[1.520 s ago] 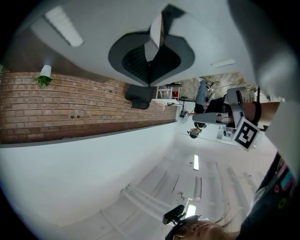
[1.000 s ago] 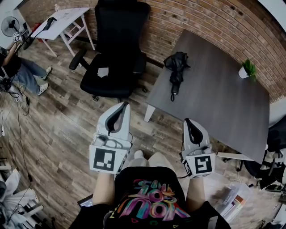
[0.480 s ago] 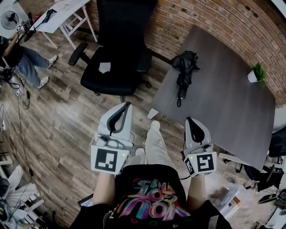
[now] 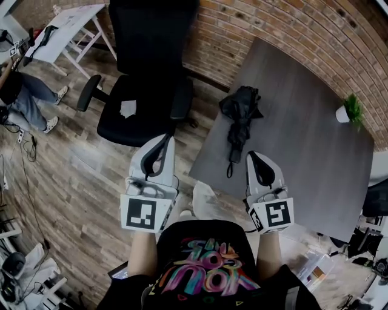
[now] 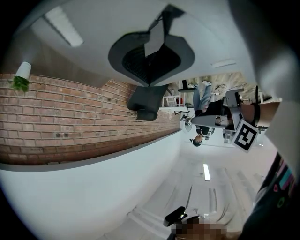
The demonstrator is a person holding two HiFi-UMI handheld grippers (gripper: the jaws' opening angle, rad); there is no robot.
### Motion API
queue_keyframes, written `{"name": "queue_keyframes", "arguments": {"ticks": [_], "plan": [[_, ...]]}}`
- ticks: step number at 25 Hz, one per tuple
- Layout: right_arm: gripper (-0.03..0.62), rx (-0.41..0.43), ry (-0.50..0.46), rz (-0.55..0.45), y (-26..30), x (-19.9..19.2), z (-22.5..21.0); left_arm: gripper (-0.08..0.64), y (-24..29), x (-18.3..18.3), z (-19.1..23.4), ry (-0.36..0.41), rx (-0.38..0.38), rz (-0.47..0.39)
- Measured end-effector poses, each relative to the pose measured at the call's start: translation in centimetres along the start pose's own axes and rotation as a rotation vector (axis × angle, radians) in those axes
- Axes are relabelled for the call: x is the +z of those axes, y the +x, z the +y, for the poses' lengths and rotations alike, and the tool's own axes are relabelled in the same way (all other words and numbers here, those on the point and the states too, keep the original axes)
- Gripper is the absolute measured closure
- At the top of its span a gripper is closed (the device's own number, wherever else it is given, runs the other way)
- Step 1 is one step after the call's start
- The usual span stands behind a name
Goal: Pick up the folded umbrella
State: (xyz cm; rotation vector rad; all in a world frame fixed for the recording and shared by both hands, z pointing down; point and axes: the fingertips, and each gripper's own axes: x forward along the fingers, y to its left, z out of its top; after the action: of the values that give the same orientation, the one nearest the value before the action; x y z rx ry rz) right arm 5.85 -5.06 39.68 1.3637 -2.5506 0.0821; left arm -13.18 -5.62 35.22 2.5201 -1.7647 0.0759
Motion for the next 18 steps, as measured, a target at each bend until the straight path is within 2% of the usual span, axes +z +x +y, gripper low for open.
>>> {"name": "queue_keyframes", "arguments": {"ticks": [9,18], "plan": [[0.592,-0.037,0.022,-0.018,4.1,1.0,-8.1,0.559,9.8,2.3,-1.2,0.026,-0.046,-0.022],[0.592,-0.084,0.044,-0.021,5.0,1.5,-12.5,0.560,15.1,2.6,-3.0,0.035,-0.112,-0.020]]}}
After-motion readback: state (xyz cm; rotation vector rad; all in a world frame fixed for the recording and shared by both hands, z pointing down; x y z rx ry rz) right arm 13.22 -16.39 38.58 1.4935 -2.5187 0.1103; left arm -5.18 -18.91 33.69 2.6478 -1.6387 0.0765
